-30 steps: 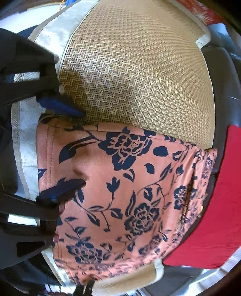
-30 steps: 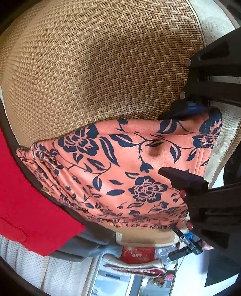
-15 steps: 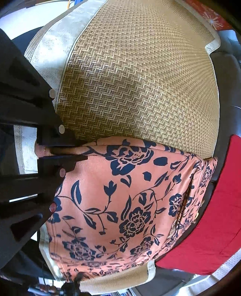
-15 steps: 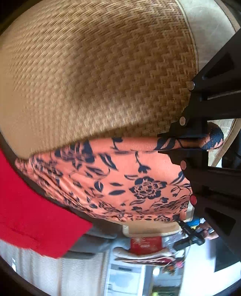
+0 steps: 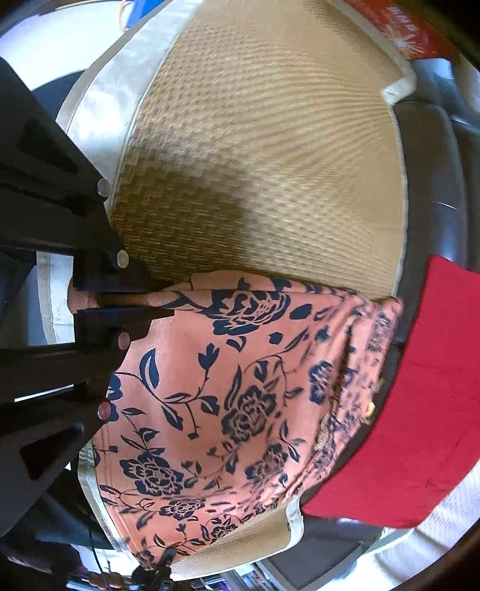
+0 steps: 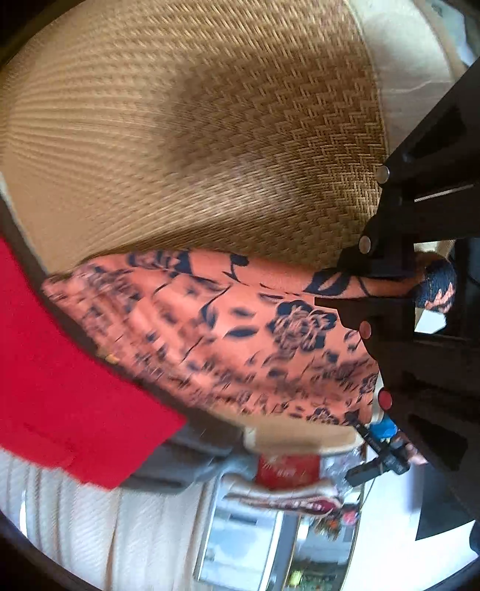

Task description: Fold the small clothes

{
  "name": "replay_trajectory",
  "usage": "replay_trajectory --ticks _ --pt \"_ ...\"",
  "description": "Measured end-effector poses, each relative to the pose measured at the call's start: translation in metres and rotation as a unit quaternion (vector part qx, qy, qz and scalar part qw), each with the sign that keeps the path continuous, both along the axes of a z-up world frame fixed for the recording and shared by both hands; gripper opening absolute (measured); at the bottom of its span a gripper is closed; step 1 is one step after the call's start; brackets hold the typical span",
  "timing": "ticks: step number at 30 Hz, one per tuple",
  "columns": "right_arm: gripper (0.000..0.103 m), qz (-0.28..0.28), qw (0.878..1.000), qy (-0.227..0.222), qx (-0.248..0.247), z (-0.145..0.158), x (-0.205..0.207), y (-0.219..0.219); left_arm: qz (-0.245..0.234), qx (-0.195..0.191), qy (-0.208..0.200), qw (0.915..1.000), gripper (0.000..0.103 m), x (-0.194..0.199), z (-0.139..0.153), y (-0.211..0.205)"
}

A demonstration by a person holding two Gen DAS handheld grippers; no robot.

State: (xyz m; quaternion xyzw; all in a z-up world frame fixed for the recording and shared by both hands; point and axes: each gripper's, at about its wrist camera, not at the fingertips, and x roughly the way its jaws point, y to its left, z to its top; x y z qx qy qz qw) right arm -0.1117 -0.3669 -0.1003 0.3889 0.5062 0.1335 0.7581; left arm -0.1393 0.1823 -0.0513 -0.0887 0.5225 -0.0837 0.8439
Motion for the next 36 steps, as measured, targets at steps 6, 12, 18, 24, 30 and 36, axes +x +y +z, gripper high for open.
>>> replay_trajectory --ticks 6,12,18,24,30,36 --pt "0.007 -0.009 0.999 0.032 0.022 -0.035 -0.003 -0.015 0.002 0.005 0.047 0.9989 0.005 0.014 -0.025 0.004" --pt "0.007 -0.007 1.000 0.020 0.024 -0.026 -0.003 -0.018 -0.003 0.001 0.068 0.9977 0.005 0.026 -0.033 0.003" --pt "0.007 0.000 0.998 0.044 0.042 -0.038 0.005 -0.023 -0.020 -0.002 0.073 0.9971 0.005 0.050 -0.022 -0.003" --pt "0.007 0.011 0.995 -0.037 0.087 0.024 0.076 -0.040 -0.049 -0.042 -0.034 0.9974 0.005 0.145 0.062 -0.014" --pt "0.035 -0.036 0.985 -0.162 0.058 0.100 0.217 -0.082 -0.006 -0.026 -0.142 0.9895 0.079 0.273 0.094 -0.029" --pt "0.097 -0.093 0.991 -0.099 -0.001 0.036 0.257 -0.077 0.050 0.025 -0.101 0.9933 0.094 0.286 0.021 -0.018"
